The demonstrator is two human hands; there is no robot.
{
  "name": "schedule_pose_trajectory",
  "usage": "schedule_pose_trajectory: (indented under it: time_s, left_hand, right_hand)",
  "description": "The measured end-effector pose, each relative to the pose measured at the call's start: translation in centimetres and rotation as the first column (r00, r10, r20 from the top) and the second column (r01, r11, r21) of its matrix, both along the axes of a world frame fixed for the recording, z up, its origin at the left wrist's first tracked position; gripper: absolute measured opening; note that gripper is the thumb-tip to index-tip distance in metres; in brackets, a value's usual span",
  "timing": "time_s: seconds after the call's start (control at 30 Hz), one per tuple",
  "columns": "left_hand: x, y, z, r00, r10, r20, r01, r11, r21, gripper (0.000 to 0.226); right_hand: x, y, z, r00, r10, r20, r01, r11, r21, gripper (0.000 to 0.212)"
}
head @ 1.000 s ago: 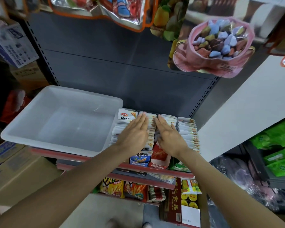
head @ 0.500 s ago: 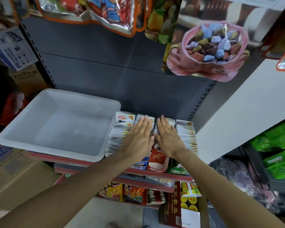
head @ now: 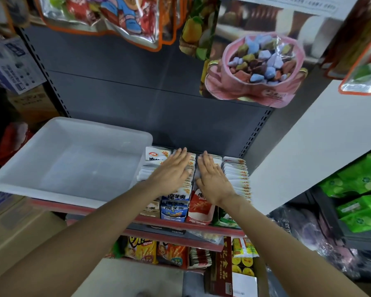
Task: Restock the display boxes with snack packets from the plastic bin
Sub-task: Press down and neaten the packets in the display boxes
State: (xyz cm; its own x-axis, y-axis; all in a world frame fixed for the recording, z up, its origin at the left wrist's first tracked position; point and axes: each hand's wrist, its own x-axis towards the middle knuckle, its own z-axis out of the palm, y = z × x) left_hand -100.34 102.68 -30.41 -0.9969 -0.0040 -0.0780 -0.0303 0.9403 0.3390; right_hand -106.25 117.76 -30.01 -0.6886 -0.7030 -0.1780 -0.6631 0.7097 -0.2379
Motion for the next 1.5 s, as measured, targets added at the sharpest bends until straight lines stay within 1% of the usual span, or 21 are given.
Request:
schedule_pose_trajectory:
  time_s: [0.03, 0.07, 0.13, 0.17, 0.3, 0.37, 0.43, 0.53, 0.57, 0.63, 0.67, 0.73, 0.93, 1.0, 1.07, 1.17, 1.2, 1.27, 1.3, 1.4, 1.5]
  left_hand:
    - [0.7, -0.3, 0.4, 0.996, 0.021, -0.088, -0.017, 0.998, 0.054, 0.051]
    - [1.6, -0.6, 0.6, 0.978, 0.032, -0.205, -0.021, 0.998, 0.058, 0.043]
    - [3.5, -1.2, 0.4, 0.929, -0.034, -0.368, 0.014, 0.998, -0.056, 0.029]
    - [4.4, -1.4, 0.1, 0.916, -0.082, -0.393, 0.047, 0.994, -0.096, 0.028]
    - [6.4, -1.6, -0.8, 0.951, -0.195, -0.239, 0.149, 0.968, -0.200, 0.041]
    - [6.6, -1.4, -1.0, 0.963, -0.204, -0.175, 0.168, 0.965, -0.200, 0.035]
    - [7.0, -1.0, -1.0, 0.965, -0.197, -0.174, 0.174, 0.975, -0.139, 0.024]
    - [7.6, -0.5, -0.7, 0.965, -0.170, -0.198, 0.152, 0.983, -0.104, 0.023]
    - [7.8, -0.3, -0.6, 0.970, -0.143, -0.195, 0.128, 0.988, -0.091, 0.028]
    - [8.0, -0.1, -0.5, 0.990, -0.065, -0.127, 0.057, 0.996, -0.064, 0.054]
    - [8.0, 0.0, -0.5, 0.997, -0.046, -0.064, 0.040, 0.995, -0.087, 0.065]
    - [8.1, 0.4, -0.5, 0.996, -0.078, 0.038, 0.085, 0.973, -0.216, 0.074]
    - [9.7, 0.8, -0.8, 0.983, -0.139, 0.123, 0.175, 0.917, -0.359, 0.073]
    - [10.3, 1.1, -0.6, 0.981, -0.153, 0.120, 0.186, 0.917, -0.352, 0.072]
    - [10.1, 1.1, -0.5, 0.988, -0.123, 0.093, 0.147, 0.933, -0.329, 0.073]
    - [9.6, 1.0, -0.4, 0.996, -0.083, -0.024, 0.070, 0.936, -0.346, 0.076]
    - [9.6, 1.2, -0.2, 0.992, -0.092, -0.084, 0.056, 0.931, -0.359, 0.070]
    - [9.9, 1.5, -0.3, 0.964, -0.175, -0.198, 0.091, 0.924, -0.371, 0.044]
    - [10.0, 1.6, -0.5, 0.948, -0.211, -0.238, 0.102, 0.910, -0.401, 0.040]
    - [10.2, 1.5, -0.9, 0.953, -0.173, -0.247, 0.063, 0.915, -0.399, 0.039]
    - [9.5, 1.5, -1.1, 0.954, -0.141, -0.266, 0.027, 0.919, -0.392, 0.031]
  right_hand:
    - [0.3, 0.1, 0.2, 0.999, 0.016, -0.036, -0.018, 0.998, -0.065, 0.057]
    - [0.6, 0.2, 0.5, 0.997, 0.023, -0.076, -0.033, 0.990, -0.135, 0.053]
    - [1.1, 0.5, 0.8, 0.991, 0.046, -0.124, -0.073, 0.971, -0.229, 0.043]
    - [1.4, 0.5, 0.8, 0.989, 0.071, -0.130, -0.101, 0.965, -0.243, 0.041]
    - [2.0, 0.7, 0.2, 0.981, 0.177, -0.079, -0.187, 0.973, -0.135, 0.049]
    - [2.1, 0.9, -0.1, 0.980, 0.186, -0.066, -0.191, 0.978, -0.081, 0.055]
    - [2.3, 1.2, -0.3, 0.970, 0.220, -0.107, -0.223, 0.974, -0.024, 0.060]
    - [3.0, 1.9, -0.7, 0.952, 0.278, -0.128, -0.271, 0.960, 0.071, 0.070]
    - [3.2, 2.1, -0.7, 0.947, 0.292, -0.135, -0.282, 0.955, 0.092, 0.071]
    - [3.5, 2.3, -0.6, 0.944, 0.301, -0.132, -0.287, 0.951, 0.117, 0.074]
    - [3.6, 2.4, -0.5, 0.948, 0.293, -0.122, -0.280, 0.953, 0.118, 0.074]
    - [4.0, 2.5, -0.1, 0.955, 0.279, -0.100, -0.266, 0.956, 0.124, 0.077]
    - [5.5, 3.0, -0.1, 0.942, 0.313, -0.121, -0.290, 0.941, 0.172, 0.073]
    - [5.6, 3.2, -0.1, 0.937, 0.324, -0.132, -0.302, 0.939, 0.162, 0.071]
    - [5.4, 3.1, 0.1, 0.942, 0.308, -0.134, -0.288, 0.947, 0.144, 0.072]
    - [4.9, 2.7, 0.3, 0.953, 0.285, -0.099, -0.269, 0.951, 0.151, 0.075]
    - [4.8, 2.6, 0.4, 0.956, 0.281, -0.089, -0.265, 0.952, 0.154, 0.076]
    - [4.7, 2.5, 0.6, 0.960, 0.270, -0.075, -0.258, 0.957, 0.135, 0.078]
    - [4.7, 2.5, 0.7, 0.961, 0.268, -0.074, -0.258, 0.959, 0.122, 0.078]
    - [4.7, 2.4, 0.5, 0.957, 0.283, -0.066, -0.275, 0.954, 0.117, 0.076]
    - [4.7, 2.6, 0.2, 0.956, 0.287, -0.067, -0.277, 0.953, 0.125, 0.075]
